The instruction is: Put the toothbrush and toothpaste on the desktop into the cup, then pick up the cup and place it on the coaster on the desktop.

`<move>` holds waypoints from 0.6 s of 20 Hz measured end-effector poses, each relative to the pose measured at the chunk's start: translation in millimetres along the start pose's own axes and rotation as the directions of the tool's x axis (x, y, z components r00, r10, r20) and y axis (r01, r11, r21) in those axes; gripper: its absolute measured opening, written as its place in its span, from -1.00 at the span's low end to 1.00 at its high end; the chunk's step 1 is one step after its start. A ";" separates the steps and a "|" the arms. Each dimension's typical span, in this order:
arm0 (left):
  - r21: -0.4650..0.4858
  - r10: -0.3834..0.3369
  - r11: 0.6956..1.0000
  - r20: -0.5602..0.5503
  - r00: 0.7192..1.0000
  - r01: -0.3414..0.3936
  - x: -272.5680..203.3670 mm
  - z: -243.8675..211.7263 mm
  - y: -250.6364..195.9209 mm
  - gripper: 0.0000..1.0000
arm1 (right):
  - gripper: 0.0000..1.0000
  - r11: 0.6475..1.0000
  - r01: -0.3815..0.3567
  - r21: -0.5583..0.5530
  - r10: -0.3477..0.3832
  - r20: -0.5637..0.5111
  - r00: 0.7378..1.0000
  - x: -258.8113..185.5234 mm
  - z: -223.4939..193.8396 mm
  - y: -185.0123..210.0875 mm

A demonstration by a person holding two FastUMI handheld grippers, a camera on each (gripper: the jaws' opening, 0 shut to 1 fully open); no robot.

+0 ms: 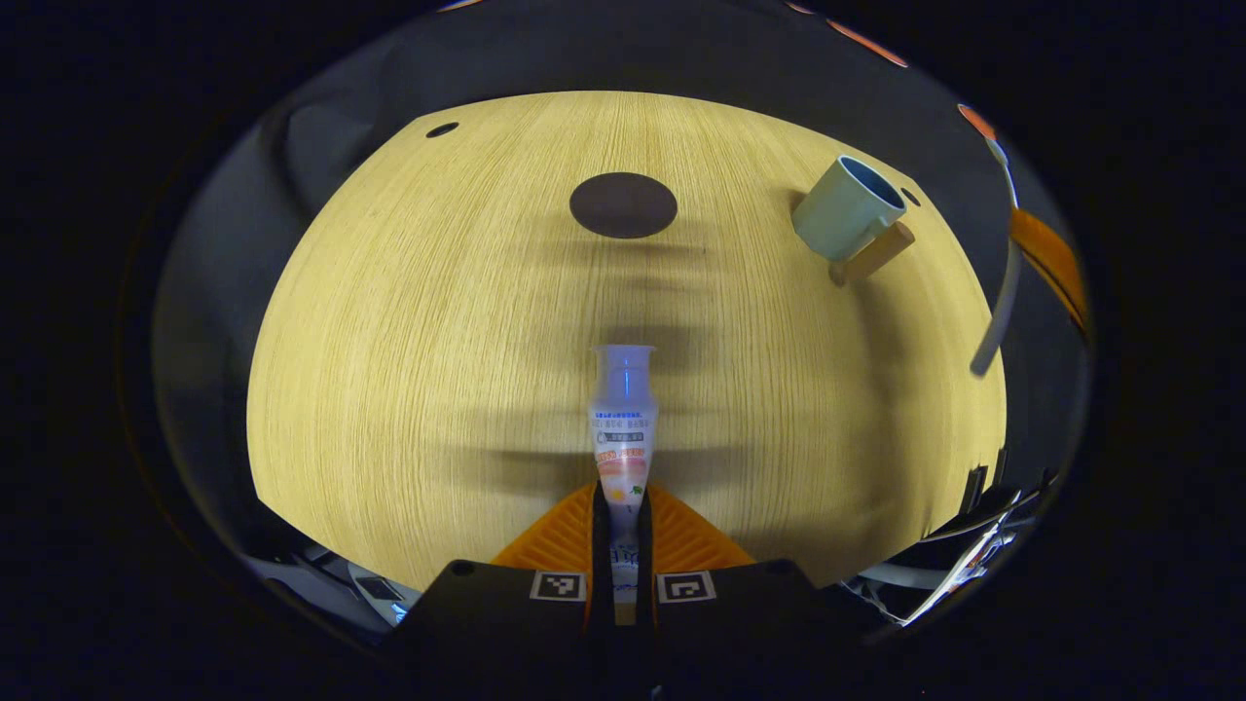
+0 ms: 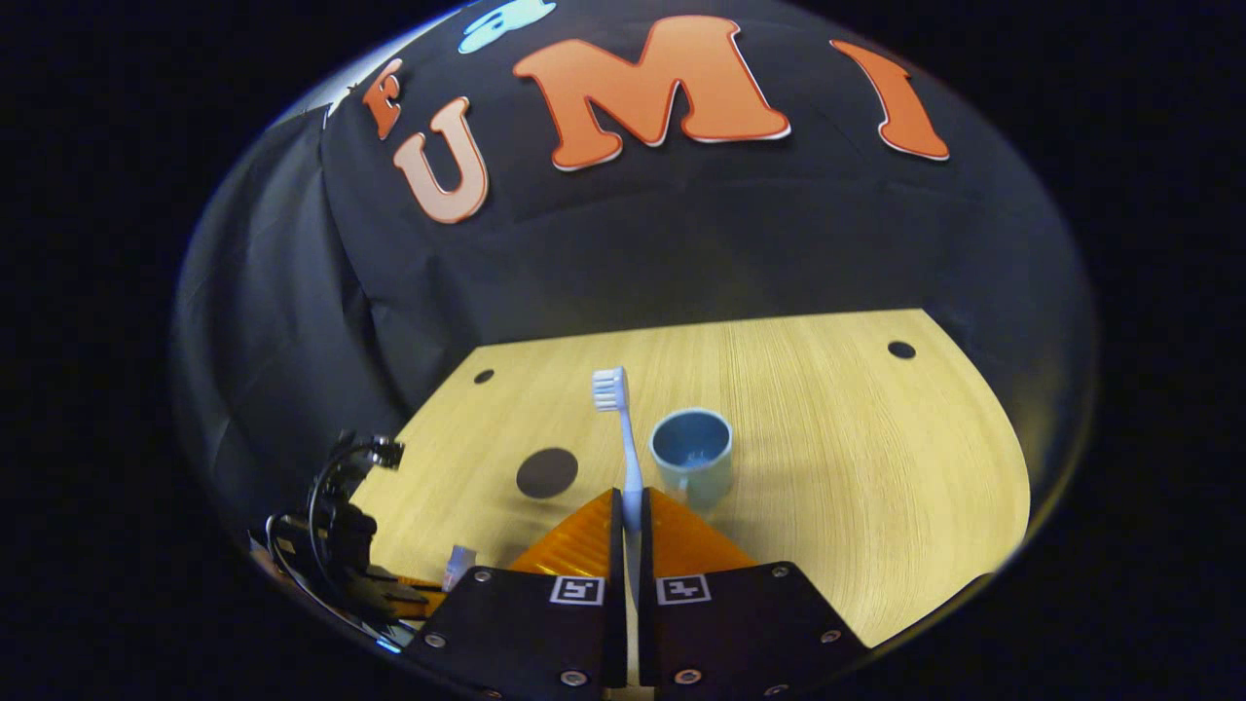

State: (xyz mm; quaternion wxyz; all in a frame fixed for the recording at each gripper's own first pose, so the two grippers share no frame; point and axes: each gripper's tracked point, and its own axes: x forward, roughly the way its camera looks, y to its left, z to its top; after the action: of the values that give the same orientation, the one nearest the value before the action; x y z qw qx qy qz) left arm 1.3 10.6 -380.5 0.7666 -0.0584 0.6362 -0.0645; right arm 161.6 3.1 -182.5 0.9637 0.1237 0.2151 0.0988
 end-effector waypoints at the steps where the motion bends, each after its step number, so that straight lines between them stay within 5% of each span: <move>1: -0.002 0.003 1.000 0.003 1.000 -0.003 0.4 0.7 0.2 -0.75 | -0.90 1.000 -0.009 -0.007 0.009 0.023 1.000 3.5 11.3 -3.5; 12: 0.010 0.016 1.000 0.031 0.999 -0.016 -0.5 9.6 -7.4 -0.75 | -0.90 0.994 -0.064 -0.086 0.091 0.359 0.929 60.0 102.6 -11.8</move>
State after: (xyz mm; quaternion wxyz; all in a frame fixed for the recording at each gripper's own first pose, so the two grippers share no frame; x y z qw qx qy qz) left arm 10.4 3.5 -377.0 0.7771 -0.0502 0.6245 -0.0607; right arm 261.6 -13.7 -119.3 0.9860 0.1132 0.0252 0.1200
